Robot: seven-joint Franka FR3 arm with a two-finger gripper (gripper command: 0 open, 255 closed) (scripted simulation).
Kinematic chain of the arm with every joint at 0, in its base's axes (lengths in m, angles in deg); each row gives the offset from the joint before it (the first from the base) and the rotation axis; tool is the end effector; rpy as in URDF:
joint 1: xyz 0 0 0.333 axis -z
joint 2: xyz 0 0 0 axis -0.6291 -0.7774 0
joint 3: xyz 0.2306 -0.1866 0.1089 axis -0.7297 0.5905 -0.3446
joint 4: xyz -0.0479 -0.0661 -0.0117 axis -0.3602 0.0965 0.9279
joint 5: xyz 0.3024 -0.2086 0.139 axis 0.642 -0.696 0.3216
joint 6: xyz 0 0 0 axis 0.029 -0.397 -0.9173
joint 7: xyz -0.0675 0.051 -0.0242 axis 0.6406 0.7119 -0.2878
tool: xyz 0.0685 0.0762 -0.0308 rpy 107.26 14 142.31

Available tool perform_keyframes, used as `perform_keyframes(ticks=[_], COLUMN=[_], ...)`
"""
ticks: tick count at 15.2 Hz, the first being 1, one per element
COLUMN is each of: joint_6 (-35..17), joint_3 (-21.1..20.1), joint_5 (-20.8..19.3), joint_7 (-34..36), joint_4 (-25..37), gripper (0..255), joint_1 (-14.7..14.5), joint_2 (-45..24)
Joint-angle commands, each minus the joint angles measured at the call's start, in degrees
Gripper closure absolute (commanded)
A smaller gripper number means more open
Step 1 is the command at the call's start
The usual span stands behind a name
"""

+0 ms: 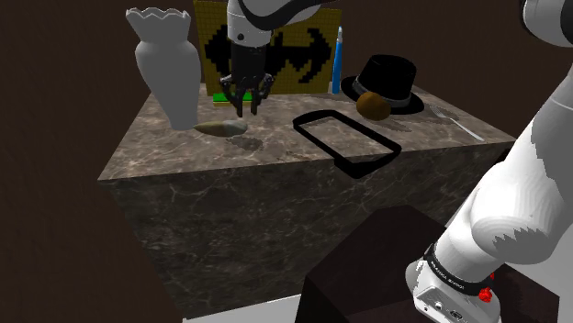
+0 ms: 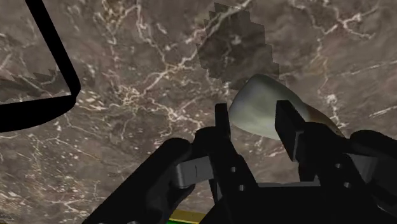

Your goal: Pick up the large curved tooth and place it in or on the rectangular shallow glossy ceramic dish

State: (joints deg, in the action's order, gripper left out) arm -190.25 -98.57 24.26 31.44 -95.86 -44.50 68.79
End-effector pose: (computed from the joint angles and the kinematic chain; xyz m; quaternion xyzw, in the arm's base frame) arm 0.5343 0.2214 0.5310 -0.9948 0.0890 -0.0479 0.0138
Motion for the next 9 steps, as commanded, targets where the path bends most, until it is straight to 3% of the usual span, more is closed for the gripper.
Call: perform_keyframes(ticks=[1,5,7,8,9], joint_6=[2.17,14.70,23.50,25.39,24.32], joint_3=[0.09,-2.13,-4.01,-4.33,-4.31], joint_5=[0.50,-1.02,-4.01,-4.72,-4.57], joint_7=[-7.61,-34.20,-45.92,-48.04,-48.05], joint_4=[4.26,26.22,41.13,44.37,42.84], gripper=[0,0,0,0,0], joint_1=[0.17,-0.36,-2.58,-3.25,-3.05], joint_2=[-3.50,-20.30,-30.64,-32.76,-32.30])
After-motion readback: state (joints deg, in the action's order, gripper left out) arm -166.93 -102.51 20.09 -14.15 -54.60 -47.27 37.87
